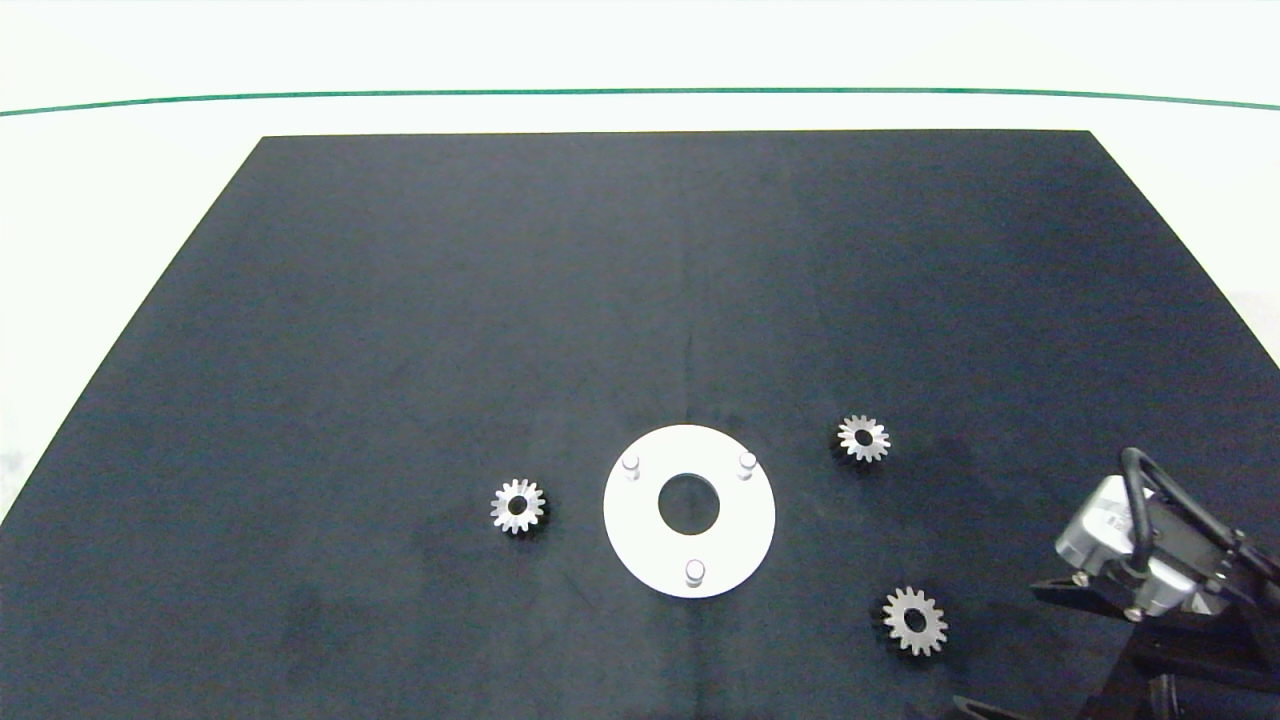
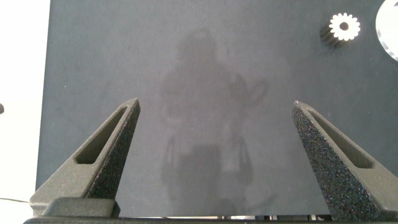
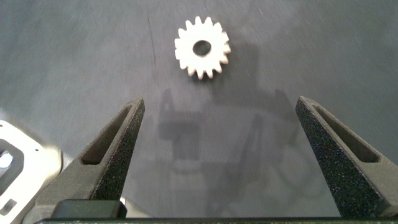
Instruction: Install three planetary gears onto the carrier pins
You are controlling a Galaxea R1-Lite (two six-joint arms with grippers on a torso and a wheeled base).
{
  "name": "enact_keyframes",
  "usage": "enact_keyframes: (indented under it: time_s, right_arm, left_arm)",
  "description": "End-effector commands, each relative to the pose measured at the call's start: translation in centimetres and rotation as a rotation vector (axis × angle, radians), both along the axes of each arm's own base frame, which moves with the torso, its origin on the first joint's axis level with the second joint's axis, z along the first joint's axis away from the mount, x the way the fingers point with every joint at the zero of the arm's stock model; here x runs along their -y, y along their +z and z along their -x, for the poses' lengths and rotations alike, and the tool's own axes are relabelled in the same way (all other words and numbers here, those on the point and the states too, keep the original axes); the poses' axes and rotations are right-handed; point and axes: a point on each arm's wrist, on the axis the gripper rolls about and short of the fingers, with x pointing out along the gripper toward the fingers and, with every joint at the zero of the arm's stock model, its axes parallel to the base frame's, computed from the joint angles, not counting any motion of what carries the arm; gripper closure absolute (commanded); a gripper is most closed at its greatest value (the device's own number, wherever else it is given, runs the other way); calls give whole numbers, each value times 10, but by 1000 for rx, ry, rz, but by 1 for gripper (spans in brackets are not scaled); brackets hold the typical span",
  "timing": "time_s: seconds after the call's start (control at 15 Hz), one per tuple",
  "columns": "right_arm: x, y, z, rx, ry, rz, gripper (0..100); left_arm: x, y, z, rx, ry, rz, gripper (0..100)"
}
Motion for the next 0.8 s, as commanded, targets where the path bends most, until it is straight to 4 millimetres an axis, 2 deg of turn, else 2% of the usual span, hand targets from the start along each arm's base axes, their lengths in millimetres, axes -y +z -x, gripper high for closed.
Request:
enact_keyframes:
  time_s: [0.07, 0.4, 0.8]
  right_arm:
    - [-16, -16, -16, -53, 6, 51, 0]
    - [-28, -25, -28, -60, 12, 57, 0]
    - [-33, -27, -33, -44, -8, 62, 11]
  left_arm:
    - [0, 0, 1, 2, -1, 0, 0]
    - [0, 0, 1, 3, 1, 1, 0]
    - [0, 0, 2, 8, -4, 2, 0]
